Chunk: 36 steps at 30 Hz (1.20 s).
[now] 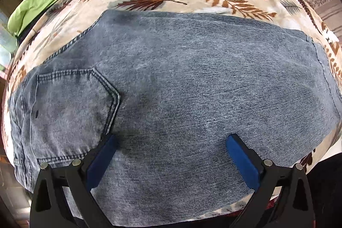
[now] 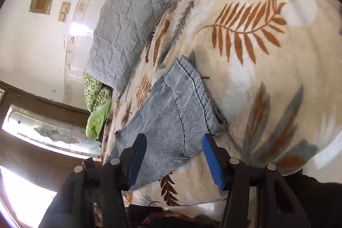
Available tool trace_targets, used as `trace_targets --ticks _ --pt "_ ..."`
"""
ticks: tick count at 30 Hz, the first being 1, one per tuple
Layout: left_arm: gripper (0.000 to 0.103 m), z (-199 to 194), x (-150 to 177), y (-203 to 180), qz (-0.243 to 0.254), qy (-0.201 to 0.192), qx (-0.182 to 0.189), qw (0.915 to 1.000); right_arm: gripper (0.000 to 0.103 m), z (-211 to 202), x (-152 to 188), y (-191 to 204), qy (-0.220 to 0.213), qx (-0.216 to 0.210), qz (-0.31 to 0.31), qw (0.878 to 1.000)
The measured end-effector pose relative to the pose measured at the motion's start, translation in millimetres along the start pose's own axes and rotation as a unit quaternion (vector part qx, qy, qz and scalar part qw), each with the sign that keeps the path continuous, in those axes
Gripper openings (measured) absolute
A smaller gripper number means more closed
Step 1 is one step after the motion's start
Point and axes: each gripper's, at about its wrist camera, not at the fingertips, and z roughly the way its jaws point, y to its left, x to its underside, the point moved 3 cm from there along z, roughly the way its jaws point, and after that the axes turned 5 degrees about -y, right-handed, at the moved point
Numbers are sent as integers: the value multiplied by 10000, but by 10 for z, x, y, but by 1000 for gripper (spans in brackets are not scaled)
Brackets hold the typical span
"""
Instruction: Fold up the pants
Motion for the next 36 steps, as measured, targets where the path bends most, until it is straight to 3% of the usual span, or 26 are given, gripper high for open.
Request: trace_targets --ticks 5,9,13,19,21,23,28,33,36 --pt "103 25 -1 -9 -10 -131 73 9999 61 143 46 -164 137 677 288 9972" --pt "103 18 19 3 21 -212 129 9997 61 316 -9 -258 197 825 539 9949" --pt "103 -17 63 33 34 -198 183 9996 74 412 -72 -305 28 574 849 9947" --pt "103 -49 61 44 -96 -110 321 9994 74 451 -116 -261 -256 347 896 9950" --pt "103 -91 79 69 -192 -85 419 9989 64 481 -124 -213 -349 257 876 9952" --pt "103 -138 97 127 -316 -64 530 9981 34 553 -107 -137 -317 276 746 9963" --pt "103 -247 119 319 -591 -71 734 9955 25 677 -15 164 -384 725 -100 9966" --pt "103 -316 119 543 -811 -30 660 9945 24 675 38 545 -653 1173 -1111 9847" --pt "103 -388 120 696 -919 -120 667 9935 24 690 85 759 -650 1117 -1383 9819"
